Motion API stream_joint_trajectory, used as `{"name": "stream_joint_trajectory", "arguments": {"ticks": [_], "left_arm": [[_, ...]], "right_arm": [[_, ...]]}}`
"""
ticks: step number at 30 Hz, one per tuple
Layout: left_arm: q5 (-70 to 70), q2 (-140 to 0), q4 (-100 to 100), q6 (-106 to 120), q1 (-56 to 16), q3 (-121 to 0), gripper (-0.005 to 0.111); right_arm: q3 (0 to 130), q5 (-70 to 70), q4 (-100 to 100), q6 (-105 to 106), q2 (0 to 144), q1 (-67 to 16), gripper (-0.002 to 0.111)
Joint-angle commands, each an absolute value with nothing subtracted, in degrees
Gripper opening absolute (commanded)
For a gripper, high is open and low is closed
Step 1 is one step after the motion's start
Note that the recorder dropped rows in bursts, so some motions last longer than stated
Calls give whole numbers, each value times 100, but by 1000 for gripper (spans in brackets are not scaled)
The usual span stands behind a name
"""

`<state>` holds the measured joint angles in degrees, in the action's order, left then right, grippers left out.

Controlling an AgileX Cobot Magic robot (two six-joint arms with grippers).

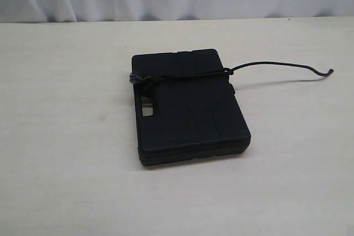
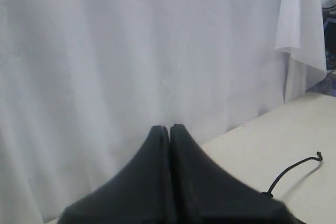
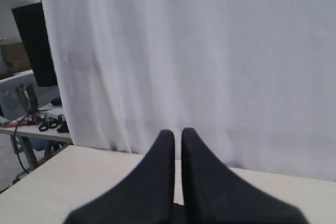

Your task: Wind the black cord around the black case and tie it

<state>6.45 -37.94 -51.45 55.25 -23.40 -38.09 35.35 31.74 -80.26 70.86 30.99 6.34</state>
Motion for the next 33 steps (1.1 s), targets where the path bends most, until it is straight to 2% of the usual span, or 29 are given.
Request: {"name": "stream_joint_trajectory", "arguments": {"ticks": [1, 7, 33], "left_arm": [[1104, -3167, -5225, 5375, -2331, -3637, 0], [2046, -3005, -5213, 5375, -2331, -3637, 0], [2151, -2980, -5127, 5375, -2331, -3590, 0]], "right_arm": [[3500, 3462, -7982, 6912, 2540, 653, 4], [3500, 3611, -8007, 6912, 2179, 653, 4], [3500, 3611, -8007, 6871, 2183, 653, 4]]}}
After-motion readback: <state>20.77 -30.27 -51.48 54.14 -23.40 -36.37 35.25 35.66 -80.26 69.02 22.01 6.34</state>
